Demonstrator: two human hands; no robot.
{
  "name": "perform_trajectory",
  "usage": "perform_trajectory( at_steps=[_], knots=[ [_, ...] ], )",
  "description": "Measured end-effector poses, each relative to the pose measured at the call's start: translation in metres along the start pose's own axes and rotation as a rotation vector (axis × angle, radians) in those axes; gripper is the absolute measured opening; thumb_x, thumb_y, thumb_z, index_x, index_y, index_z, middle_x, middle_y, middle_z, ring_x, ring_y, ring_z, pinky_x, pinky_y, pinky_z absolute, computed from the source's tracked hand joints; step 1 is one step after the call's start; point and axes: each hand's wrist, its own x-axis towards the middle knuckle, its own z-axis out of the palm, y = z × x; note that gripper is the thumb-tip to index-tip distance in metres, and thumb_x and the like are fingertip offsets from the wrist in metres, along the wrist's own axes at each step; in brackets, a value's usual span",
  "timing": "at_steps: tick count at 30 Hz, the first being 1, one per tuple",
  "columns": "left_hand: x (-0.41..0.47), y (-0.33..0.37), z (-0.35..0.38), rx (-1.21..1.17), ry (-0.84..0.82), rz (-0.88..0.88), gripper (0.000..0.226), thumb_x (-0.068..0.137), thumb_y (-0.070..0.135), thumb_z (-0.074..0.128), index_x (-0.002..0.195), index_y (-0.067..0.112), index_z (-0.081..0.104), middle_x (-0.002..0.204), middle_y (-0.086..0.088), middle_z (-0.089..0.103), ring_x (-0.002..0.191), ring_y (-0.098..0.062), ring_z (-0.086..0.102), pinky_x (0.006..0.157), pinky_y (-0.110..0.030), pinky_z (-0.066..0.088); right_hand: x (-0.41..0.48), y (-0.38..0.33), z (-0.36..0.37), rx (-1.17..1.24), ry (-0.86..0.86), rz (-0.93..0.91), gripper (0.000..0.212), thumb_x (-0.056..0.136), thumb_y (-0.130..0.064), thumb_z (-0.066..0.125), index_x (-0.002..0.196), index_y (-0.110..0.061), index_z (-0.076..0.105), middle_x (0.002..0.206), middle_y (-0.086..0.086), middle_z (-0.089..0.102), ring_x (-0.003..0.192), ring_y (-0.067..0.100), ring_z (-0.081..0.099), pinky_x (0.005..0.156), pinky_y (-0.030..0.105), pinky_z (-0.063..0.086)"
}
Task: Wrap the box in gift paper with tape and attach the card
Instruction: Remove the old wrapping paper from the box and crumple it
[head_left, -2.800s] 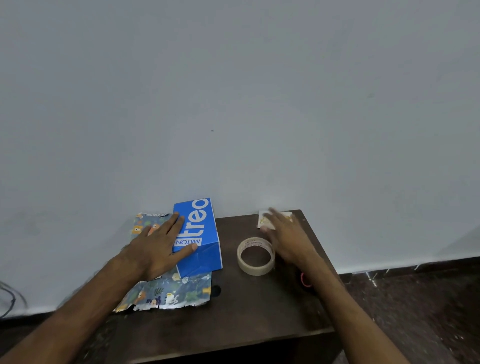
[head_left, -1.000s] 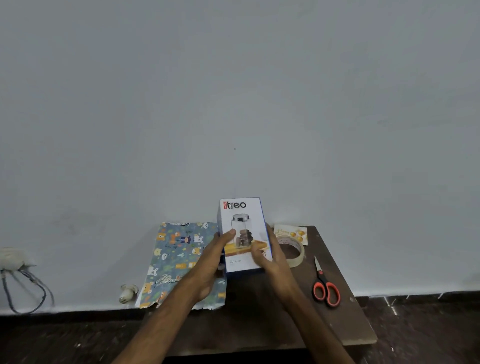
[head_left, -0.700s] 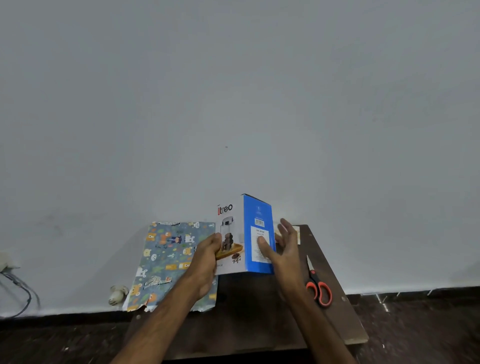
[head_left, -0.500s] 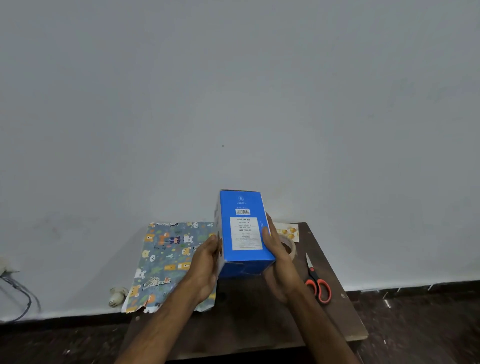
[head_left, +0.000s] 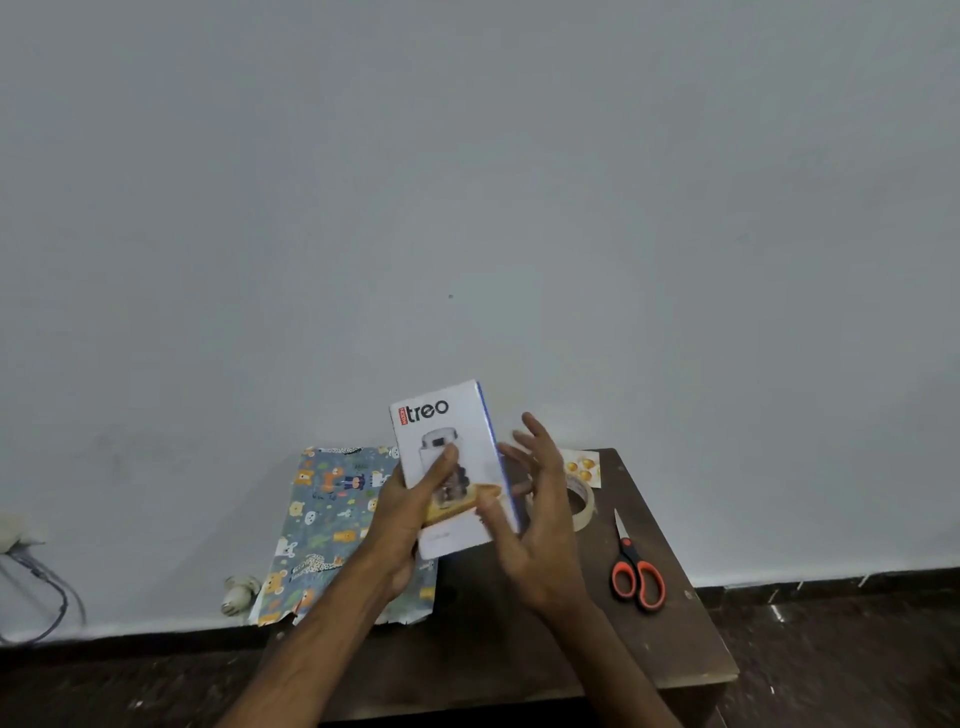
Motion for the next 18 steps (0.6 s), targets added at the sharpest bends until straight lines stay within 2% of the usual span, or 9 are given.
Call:
perform_trajectory(
  at_steps=[2,3,5,7,8,10,13,16,18],
  knots=[
    [-0.001,0.002,-0.005,0.031,-0.005,-0.041,0.038,0.087,0.037,0.071,0.117,0.015,0.070,0.103,-0.014,0.077,0.087,-0.033,0.076,0.064,-0.036,0.061,0.004,0.004,-0.006,0.155,0.013,0.205,0.061,0.091,-0.035,0.068,0.145,-0.035,0.039,0.141,-0.003,0.051,0.126,0.018,0.056,0.087,0.032,0.058],
    [-0.001,0.000,-0.007,0.069,-0.017,-0.060,0.036,0.089,0.041,0.068,0.117,0.016,0.071,0.101,-0.014,0.077,0.087,-0.032,0.076,0.062,-0.035,0.060,0.007,0.007,-0.008,0.185,-0.043,0.289,0.054,0.092,-0.041,0.066,0.141,-0.040,0.044,0.140,-0.005,0.053,0.122,0.017,0.060,0.083,0.029,0.059],
    [0.001,-0.002,-0.006,0.112,-0.025,-0.112,0.038,0.092,0.049,0.062,0.114,0.018,0.072,0.099,-0.014,0.078,0.086,-0.031,0.076,0.065,-0.034,0.059,0.009,0.012,-0.010,0.237,-0.160,0.424,0.046,0.091,-0.052,0.060,0.136,-0.047,0.051,0.143,-0.006,0.053,0.120,0.012,0.061,0.086,0.028,0.057],
    [0.003,-0.004,-0.003,0.123,-0.018,-0.158,0.042,0.094,0.054,0.056,0.109,0.019,0.073,0.098,-0.012,0.078,0.086,-0.028,0.076,0.075,-0.037,0.057,0.009,0.014,-0.007,0.262,-0.199,0.495,0.054,0.089,-0.061,0.055,0.140,-0.049,0.046,0.148,-0.009,0.048,0.127,0.009,0.054,0.097,0.028,0.053],
    [0.006,-0.006,-0.002,0.123,-0.004,-0.170,0.042,0.095,0.054,0.054,0.107,0.019,0.074,0.097,-0.012,0.078,0.084,-0.027,0.076,0.074,-0.036,0.057,0.008,0.015,-0.005,0.254,-0.203,0.507,0.059,0.089,-0.062,0.054,0.144,-0.047,0.042,0.150,-0.010,0.046,0.130,0.009,0.051,0.099,0.026,0.051],
    [0.012,-0.010,-0.001,0.146,0.027,-0.170,0.040,0.099,0.050,0.051,0.105,0.017,0.073,0.093,-0.011,0.079,0.076,-0.023,0.076,0.061,-0.030,0.057,0.006,0.013,-0.002,0.184,-0.195,0.525,0.063,0.091,-0.057,0.054,0.149,-0.043,0.036,0.147,-0.012,0.044,0.126,0.007,0.051,0.096,0.019,0.050],
    [0.018,-0.017,0.001,0.189,0.049,-0.180,0.037,0.106,0.038,0.044,0.110,0.013,0.070,0.087,-0.007,0.079,0.071,-0.020,0.075,0.053,-0.026,0.053,0.007,0.014,-0.002,-0.008,-0.167,0.559,0.045,0.101,-0.042,0.048,0.144,-0.037,0.038,0.125,-0.011,0.055,0.099,-0.007,0.056,0.073,0.003,0.046],
    [0.022,-0.023,0.008,0.230,0.019,-0.235,0.037,0.109,0.031,0.038,0.117,0.010,0.066,0.090,-0.006,0.077,0.072,-0.016,0.073,0.050,-0.022,0.051,0.013,0.028,-0.006,-0.105,-0.110,0.618,0.040,0.103,-0.041,0.045,0.141,-0.031,0.042,0.125,-0.002,0.062,0.091,0.000,0.061,0.065,0.011,0.050],
    [0.022,-0.025,0.011,0.275,0.012,-0.236,0.041,0.109,0.034,0.035,0.123,0.010,0.065,0.098,-0.007,0.076,0.077,-0.015,0.072,0.052,-0.020,0.051,0.017,0.032,-0.006,-0.258,-0.083,0.606,0.043,0.102,-0.041,0.047,0.141,-0.022,0.045,0.129,0.003,0.063,0.096,0.006,0.063,0.071,0.017,0.053]
  ],
)
